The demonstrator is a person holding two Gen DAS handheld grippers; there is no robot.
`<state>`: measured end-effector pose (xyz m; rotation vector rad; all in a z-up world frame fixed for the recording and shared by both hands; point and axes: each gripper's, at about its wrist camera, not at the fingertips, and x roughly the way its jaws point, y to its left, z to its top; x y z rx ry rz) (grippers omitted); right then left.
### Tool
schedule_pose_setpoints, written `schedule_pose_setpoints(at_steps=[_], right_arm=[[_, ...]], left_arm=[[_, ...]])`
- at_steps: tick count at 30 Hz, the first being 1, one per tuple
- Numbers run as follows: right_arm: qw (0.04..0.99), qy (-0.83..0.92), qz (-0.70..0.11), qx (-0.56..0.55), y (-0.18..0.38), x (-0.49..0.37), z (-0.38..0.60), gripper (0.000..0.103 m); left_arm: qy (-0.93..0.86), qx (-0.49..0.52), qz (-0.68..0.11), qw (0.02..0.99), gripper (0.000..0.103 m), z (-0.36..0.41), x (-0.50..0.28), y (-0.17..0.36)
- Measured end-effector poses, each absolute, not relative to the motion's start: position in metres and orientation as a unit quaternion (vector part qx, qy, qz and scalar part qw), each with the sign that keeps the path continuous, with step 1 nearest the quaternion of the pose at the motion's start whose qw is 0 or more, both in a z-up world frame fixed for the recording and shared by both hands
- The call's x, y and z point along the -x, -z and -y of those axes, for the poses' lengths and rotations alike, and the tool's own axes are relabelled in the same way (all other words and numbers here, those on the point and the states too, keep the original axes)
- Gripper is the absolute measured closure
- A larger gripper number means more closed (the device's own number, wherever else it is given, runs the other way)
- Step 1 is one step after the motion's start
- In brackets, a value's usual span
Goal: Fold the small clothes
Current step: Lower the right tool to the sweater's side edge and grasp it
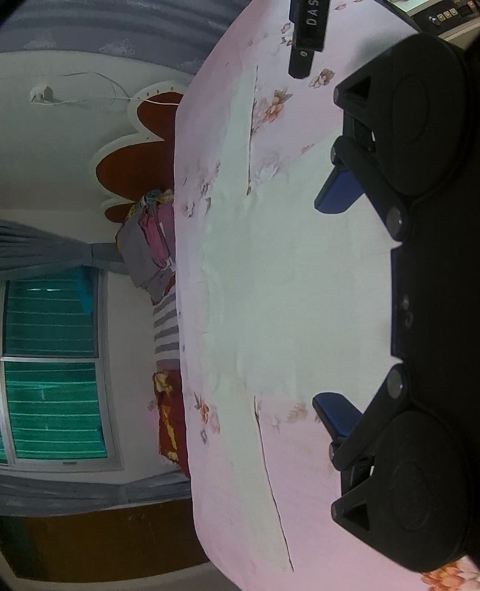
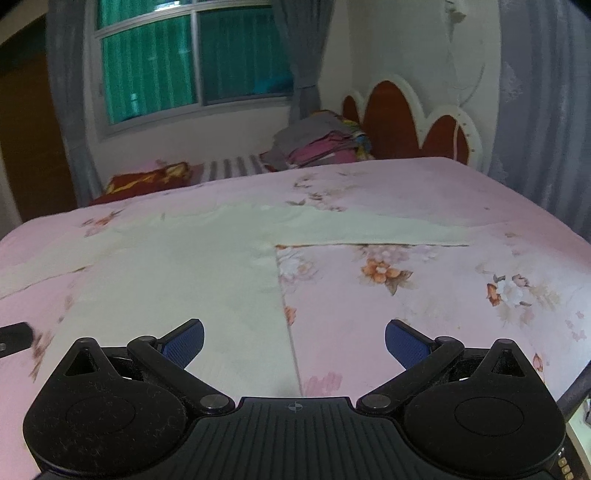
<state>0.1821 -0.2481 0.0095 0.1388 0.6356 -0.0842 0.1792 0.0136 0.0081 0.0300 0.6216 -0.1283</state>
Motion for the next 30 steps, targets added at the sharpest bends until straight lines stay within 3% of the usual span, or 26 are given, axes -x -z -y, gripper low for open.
schedule_pose_setpoints(at_steps=[12,27,28,29,30], right_arm=[[0.943,0.088,-0.311,-0.079,-0.007,-0.248,0.293,0.000],[0.925,0.162,-0.306,-0.156,0.049,-0.373,0.477,0.001],[0.922,0.166,-0.308,-0.165,0.055,-0.380,0.489,0.004],[0.919,0.170,-0.309,-0.177,0.063,-0.388,0.503,0.034],[0.913,0.177,-0.315,-0.188,0.069,-0.394,0.515,0.052]], left_arm=[[0.091,0.004,-0.325,0.942,0.000,0.023,-0.261,0.014],[0.050,-0.011,-0.373,0.926,0.000,0.107,-0.380,0.043],[0.045,-0.015,-0.377,0.925,0.000,0.111,-0.384,0.045],[0.041,-0.021,-0.380,0.924,0.000,0.115,-0.389,0.046],[0.037,-0.026,-0.383,0.923,0.000,0.120,-0.393,0.047]])
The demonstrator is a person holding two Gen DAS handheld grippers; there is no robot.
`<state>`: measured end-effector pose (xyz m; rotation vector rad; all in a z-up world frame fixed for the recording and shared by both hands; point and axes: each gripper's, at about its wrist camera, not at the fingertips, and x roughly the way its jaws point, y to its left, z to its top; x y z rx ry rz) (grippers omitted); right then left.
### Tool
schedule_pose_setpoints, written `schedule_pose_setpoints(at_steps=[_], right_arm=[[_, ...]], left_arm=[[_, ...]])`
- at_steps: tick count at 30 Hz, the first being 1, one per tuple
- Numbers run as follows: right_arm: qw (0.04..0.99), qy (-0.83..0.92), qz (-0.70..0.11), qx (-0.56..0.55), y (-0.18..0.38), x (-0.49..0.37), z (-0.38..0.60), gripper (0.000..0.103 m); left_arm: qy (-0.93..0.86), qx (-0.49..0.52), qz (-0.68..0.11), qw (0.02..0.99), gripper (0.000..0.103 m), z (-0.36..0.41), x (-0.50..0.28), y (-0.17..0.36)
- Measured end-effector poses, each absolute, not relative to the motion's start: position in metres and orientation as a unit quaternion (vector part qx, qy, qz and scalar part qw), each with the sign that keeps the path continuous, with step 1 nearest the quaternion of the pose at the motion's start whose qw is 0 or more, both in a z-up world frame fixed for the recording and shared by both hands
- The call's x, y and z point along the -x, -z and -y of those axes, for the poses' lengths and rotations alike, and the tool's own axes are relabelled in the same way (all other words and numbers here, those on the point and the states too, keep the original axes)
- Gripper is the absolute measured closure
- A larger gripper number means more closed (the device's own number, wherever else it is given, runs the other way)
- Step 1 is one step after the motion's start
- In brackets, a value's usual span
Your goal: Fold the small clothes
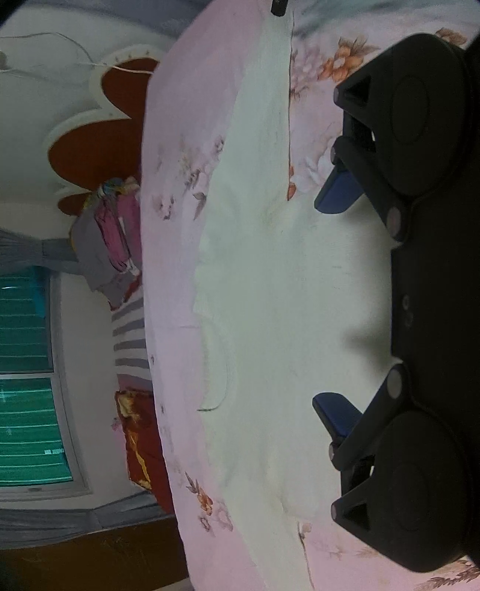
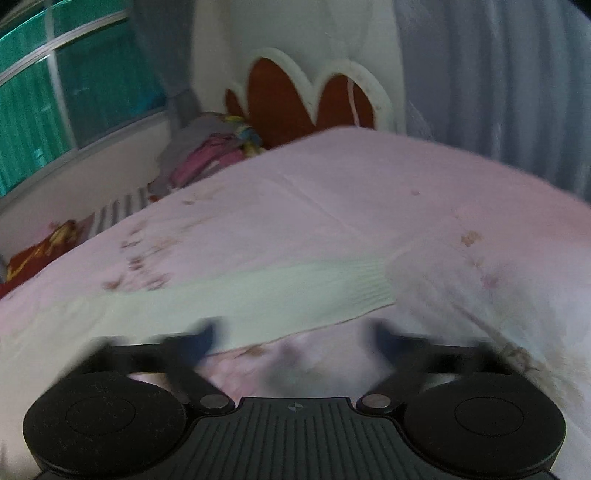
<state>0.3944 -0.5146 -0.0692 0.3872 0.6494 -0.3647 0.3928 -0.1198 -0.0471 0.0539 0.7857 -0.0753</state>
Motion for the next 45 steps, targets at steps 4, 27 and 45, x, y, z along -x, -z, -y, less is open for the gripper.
schedule_pose_setpoints(at_steps=[4,27,45], right_arm=[[0.890,0.193,-0.323,-0.256,0.096,-0.410,0.558,0.052],[0.868,0.208,-0.306,-0.331,0.124,-0.418,0.615,0.101],[0.935,-0.012,-0.311,-0.171,0.048,-0.473,0.328,0.101]], left_arm=[[0.027,-0.032,-0.391,0.919,0.000,0.129,-0.402,0.051],[-0.011,0.005,-0.408,0.913,0.000,0.099,-0.436,0.052],[0.005,0.056,-0.413,0.909,0.001,-0.068,-0.431,0.071]])
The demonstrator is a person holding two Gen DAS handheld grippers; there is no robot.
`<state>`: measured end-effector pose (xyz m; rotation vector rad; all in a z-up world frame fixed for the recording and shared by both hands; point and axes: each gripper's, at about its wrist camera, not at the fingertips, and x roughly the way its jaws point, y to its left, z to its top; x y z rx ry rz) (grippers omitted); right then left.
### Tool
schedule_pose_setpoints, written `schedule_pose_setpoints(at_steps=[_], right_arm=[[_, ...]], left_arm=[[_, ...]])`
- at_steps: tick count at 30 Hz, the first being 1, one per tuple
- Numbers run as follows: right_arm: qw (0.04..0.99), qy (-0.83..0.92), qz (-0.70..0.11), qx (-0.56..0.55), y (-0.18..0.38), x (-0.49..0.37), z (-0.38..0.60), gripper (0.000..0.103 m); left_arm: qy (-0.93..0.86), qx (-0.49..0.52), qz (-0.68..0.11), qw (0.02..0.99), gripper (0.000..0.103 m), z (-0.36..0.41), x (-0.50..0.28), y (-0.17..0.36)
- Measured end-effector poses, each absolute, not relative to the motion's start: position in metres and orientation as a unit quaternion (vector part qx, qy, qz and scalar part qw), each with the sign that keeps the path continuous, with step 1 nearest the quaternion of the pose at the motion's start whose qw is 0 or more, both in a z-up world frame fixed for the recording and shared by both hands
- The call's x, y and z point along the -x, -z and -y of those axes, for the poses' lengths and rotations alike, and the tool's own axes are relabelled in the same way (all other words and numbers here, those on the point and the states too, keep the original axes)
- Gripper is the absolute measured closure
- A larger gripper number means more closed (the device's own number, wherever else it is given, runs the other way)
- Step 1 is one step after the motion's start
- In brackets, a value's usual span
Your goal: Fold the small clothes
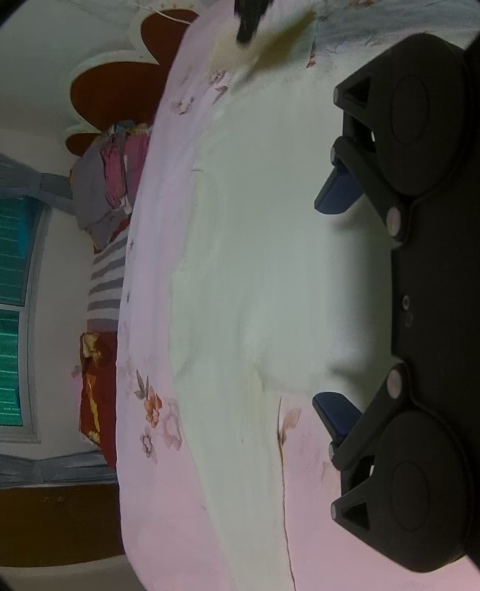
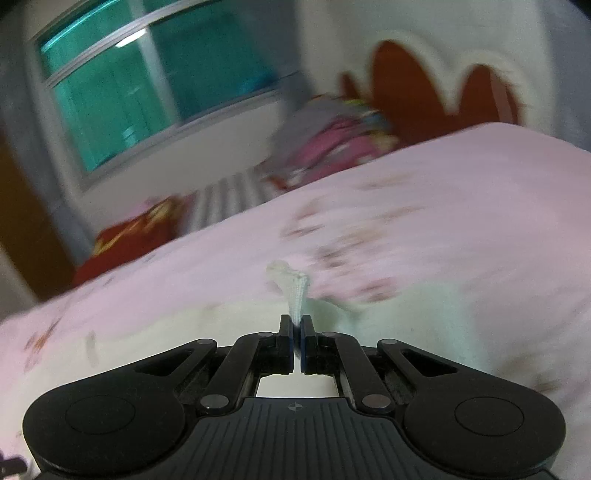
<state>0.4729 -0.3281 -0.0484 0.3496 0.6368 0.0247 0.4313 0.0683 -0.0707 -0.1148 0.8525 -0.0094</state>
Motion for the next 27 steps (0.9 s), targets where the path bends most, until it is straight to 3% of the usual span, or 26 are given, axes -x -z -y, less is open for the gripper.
schedule_pose_setpoints(at_steps=[6,16,17,18,20,22,23,24,26,27], right_arm=[[0.933,-0.084,-0.336,-0.094,0.076,-0.493,0.203,0.101],[0.919,-0.134,-0.366,-0.052,0.119,-0.518,0.107,0.100],[0.922,-0.132,-0.362,-0.041,0.120,-0.516,0.102,0.085],[0.923,-0.140,-0.358,-0.032,0.118,-0.512,0.099,0.055],[0.933,-0.135,-0.333,-0.028,0.112,-0.501,0.102,0.028],[0.939,-0.129,-0.318,-0.026,0.104,-0.488,0.109,0.028],[0.938,-0.127,-0.321,-0.041,0.104,-0.483,0.121,0.033],[0.937,-0.124,-0.323,-0.055,0.102,-0.478,0.131,0.055],[0.933,-0.090,-0.340,-0.074,0.105,-0.472,0.157,0.076],[0.931,-0.074,-0.348,-0.085,0.107,-0.470,0.170,0.077]], left_arm=[[-0.003,0.079,-0.404,0.911,0.003,-0.114,-0.432,0.067],[-0.021,0.095,-0.408,0.908,0.001,-0.149,-0.446,0.071],[-0.017,0.098,-0.409,0.907,0.001,-0.147,-0.448,0.072],[-0.012,0.101,-0.408,0.907,0.001,-0.144,-0.451,0.073],[0.005,0.114,-0.405,0.907,0.005,-0.137,-0.457,0.075],[0.032,0.135,-0.402,0.905,0.010,-0.123,-0.468,0.078],[0.052,0.153,-0.406,0.900,0.016,-0.113,-0.476,0.082],[0.071,0.169,-0.414,0.892,0.021,-0.105,-0.484,0.086],[0.113,0.201,-0.428,0.874,0.038,-0.084,-0.501,0.097],[0.123,0.203,-0.432,0.870,0.040,-0.073,-0.509,0.102]])
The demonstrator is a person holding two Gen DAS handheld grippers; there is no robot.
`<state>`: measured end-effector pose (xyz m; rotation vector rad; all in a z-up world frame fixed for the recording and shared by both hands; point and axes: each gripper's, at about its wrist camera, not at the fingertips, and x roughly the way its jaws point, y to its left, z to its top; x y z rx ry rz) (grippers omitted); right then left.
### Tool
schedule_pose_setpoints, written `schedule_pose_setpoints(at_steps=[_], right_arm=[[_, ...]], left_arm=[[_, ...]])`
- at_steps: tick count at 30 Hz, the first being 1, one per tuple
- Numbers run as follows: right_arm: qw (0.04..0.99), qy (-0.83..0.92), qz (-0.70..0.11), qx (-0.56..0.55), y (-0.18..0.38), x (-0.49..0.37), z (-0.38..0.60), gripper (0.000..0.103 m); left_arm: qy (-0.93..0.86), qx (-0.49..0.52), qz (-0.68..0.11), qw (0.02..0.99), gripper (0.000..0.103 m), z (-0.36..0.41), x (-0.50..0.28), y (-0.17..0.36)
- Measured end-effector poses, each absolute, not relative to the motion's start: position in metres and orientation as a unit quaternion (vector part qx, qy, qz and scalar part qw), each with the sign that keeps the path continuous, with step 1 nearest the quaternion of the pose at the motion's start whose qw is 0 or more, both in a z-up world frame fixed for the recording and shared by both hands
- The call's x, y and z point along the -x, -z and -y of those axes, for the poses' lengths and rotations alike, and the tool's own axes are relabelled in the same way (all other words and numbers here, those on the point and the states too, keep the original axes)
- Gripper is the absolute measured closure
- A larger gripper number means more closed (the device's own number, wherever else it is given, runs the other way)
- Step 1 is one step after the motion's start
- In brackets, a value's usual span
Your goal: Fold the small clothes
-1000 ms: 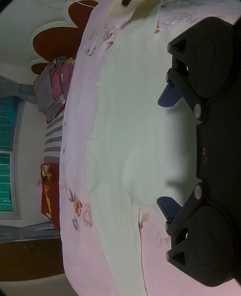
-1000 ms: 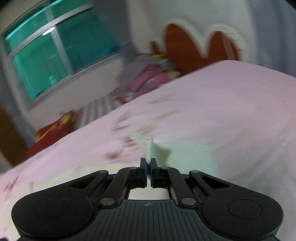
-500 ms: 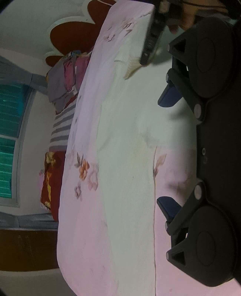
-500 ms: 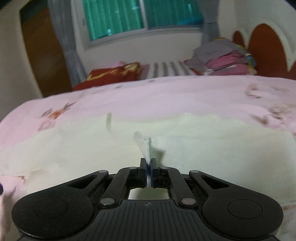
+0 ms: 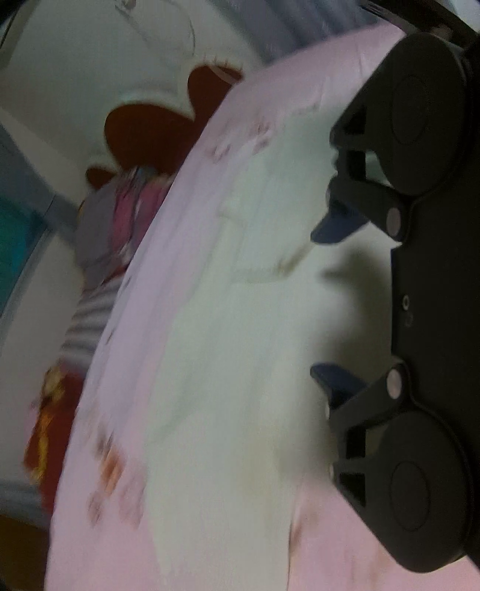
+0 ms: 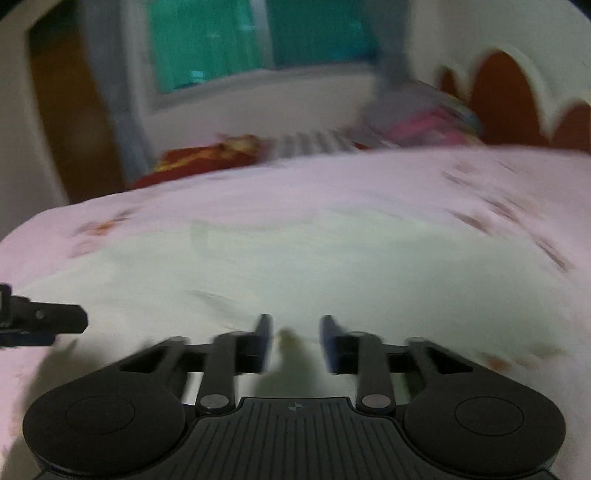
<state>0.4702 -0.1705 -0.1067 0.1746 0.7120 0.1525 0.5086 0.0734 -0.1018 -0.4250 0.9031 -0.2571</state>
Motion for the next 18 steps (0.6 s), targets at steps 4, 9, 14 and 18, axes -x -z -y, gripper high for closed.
schedule_pose_setpoints(at_steps=[4,9,14,18], right_arm=[[0.920,-0.039,-0.371,-0.117,0.114,-0.464,0.221,0.078],[0.915,-0.014,-0.375,-0.148,0.120,-0.464,0.258,0.078],[0.909,-0.006,-0.377,-0.176,0.123,-0.465,0.276,0.077],[0.909,-0.008,-0.377,-0.177,0.123,-0.462,0.280,0.077]], left_arm=[[0.136,0.229,-0.448,0.854,0.050,-0.045,-0.539,0.122],[0.157,0.239,-0.447,0.848,0.082,-0.028,-0.565,0.135],[0.169,0.218,-0.417,0.866,0.100,-0.036,-0.556,0.117],[0.143,0.199,-0.386,0.890,0.100,-0.074,-0.538,0.093]])
